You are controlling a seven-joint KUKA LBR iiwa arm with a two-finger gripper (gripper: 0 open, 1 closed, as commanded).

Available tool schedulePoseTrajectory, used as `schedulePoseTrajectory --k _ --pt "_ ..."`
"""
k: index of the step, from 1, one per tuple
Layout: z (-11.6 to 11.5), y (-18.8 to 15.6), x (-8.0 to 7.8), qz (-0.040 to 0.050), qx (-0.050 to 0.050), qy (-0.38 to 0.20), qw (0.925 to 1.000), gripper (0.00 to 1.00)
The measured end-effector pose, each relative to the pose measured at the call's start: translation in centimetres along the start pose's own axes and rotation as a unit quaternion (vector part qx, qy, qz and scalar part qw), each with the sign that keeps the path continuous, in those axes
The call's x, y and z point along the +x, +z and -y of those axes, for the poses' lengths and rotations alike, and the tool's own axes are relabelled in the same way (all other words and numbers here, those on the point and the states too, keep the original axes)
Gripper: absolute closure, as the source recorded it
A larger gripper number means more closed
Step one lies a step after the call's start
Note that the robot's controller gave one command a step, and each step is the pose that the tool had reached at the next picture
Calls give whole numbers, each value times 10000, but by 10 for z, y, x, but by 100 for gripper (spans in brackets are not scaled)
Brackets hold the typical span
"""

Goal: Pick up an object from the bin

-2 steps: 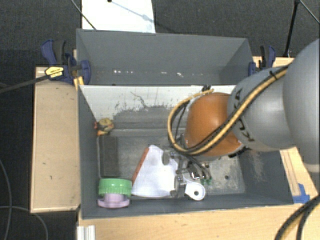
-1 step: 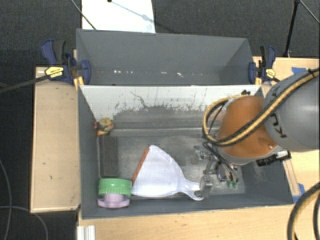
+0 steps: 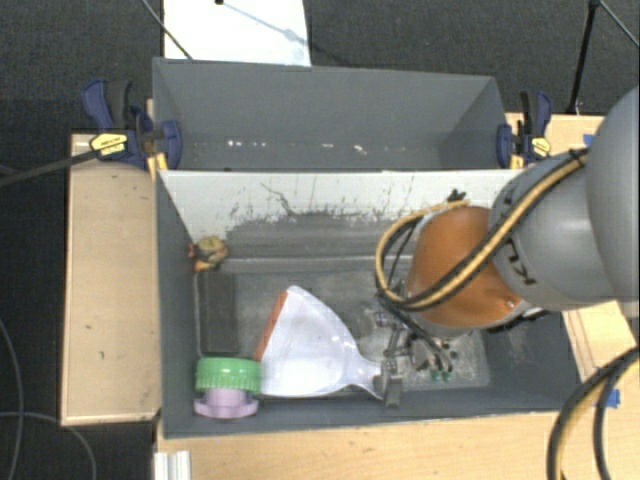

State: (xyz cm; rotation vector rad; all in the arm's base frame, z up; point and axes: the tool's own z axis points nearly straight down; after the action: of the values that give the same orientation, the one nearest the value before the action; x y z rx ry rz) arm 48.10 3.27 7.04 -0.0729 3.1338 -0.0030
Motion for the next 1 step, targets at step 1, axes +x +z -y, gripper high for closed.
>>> schedulePoseTrajectory --k 1 --pt "-39 0 2 -18 -12 1796 9837 100"
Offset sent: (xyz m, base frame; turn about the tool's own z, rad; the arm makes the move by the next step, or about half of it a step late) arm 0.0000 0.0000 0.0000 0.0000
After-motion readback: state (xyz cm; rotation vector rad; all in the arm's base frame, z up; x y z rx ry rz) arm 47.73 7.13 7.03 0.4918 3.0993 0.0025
